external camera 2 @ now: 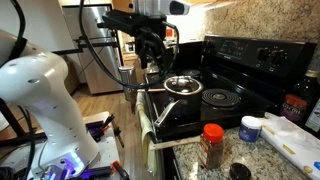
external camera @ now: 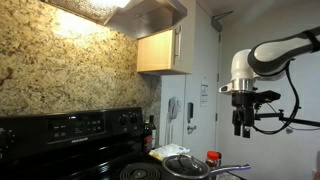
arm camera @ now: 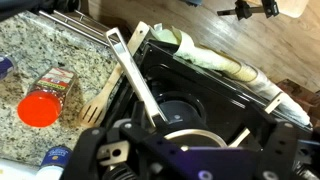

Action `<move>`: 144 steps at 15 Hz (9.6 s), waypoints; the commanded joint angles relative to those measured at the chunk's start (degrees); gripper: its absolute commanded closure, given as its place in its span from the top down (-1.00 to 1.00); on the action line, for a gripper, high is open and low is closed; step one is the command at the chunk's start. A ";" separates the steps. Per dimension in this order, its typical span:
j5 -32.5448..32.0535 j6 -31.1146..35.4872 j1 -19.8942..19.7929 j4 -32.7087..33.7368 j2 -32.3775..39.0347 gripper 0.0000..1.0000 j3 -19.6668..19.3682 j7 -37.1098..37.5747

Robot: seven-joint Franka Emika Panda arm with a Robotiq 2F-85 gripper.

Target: Remove the lid from the black pot

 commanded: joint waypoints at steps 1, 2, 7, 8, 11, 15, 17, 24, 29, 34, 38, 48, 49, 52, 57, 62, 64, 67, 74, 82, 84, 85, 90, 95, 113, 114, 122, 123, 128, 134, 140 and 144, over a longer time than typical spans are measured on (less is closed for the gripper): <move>0.71 -0.06 -1.07 0.07 0.32 1.00 0.94 -0.64; 1.57 0.15 -0.97 0.82 1.32 1.00 1.50 1.24; 5.69 2.25 -0.30 5.20 7.07 1.00 7.97 15.07; 6.07 3.54 -0.27 6.42 8.91 1.00 10.41 19.13; 5.48 5.23 -0.80 10.65 14.99 1.00 16.67 30.31; 5.36 6.04 -0.67 15.65 22.44 1.00 21.46 41.19; 5.53 6.81 -0.59 17.64 25.70 1.00 22.13 44.04; 6.23 11.05 -0.23 22.08 35.56 1.00 20.79 42.79; 6.43 11.40 0.24 22.95 39.12 1.00 20.75 42.08; 5.41 11.40 0.24 21.82 38.55 0.39 20.79 42.32; 6.09 11.23 0.28 21.54 38.37 -0.16 20.70 40.98; 5.34 10.26 0.63 22.11 37.23 -0.90 21.11 39.40; 5.29 10.11 0.68 22.09 36.52 -0.90 21.17 38.85; 3.62 10.38 0.84 22.06 33.96 -0.90 21.73 39.31; 2.24 11.56 3.06 22.85 32.03 -0.90 24.02 35.52; 1.85 9.99 7.36 24.43 35.73 -0.90 27.51 28.55; 2.83 11.09 7.32 22.57 34.77 -0.90 27.42 30.32; 2.86 11.10 7.79 22.54 35.61 -0.60 27.76 30.38; 0.51 8.62 7.39 26.13 37.34 -0.90 26.48 26.09; -6.23 -3.50 12.66 47.69 52.84 -0.90 32.61 18.67; -5.71 -4.07 13.50 51.10 56.89 -0.90 33.52 14.59; -5.33 -4.01 13.51 51.68 58.32 -0.90 33.74 11.94; -4.18 -5.52 12.74 49.18 59.89 -0.90 33.46 10.58; -5.60 -1.73 12.50 47.50 61.11 -0.90 33.77 5.99; -4.06 17.40 9.83 42.21 64.99 0.26 34.28 0.16; -4.26 17.24 9.93 42.43 64.94 0.41 34.26 0.15; -8.16 -1.71 12.76 47.09 56.41 1.00 32.14 13.99; -7.18 -3.97 12.51 47.46 54.75 1.00 32.08 16.50; 0.35 -4.17 9.83 41.03 43.82 1.00 30.38 24.71; 8.65 3.99 7.21 22.33 28.65 1.00 26.59 31.25; 3.70 -1.66 6.09 17.17 20.07 1.00 27.45 38.07; 3.31 7.71 5.77 15.52 17.92 1.00 28.32 43.26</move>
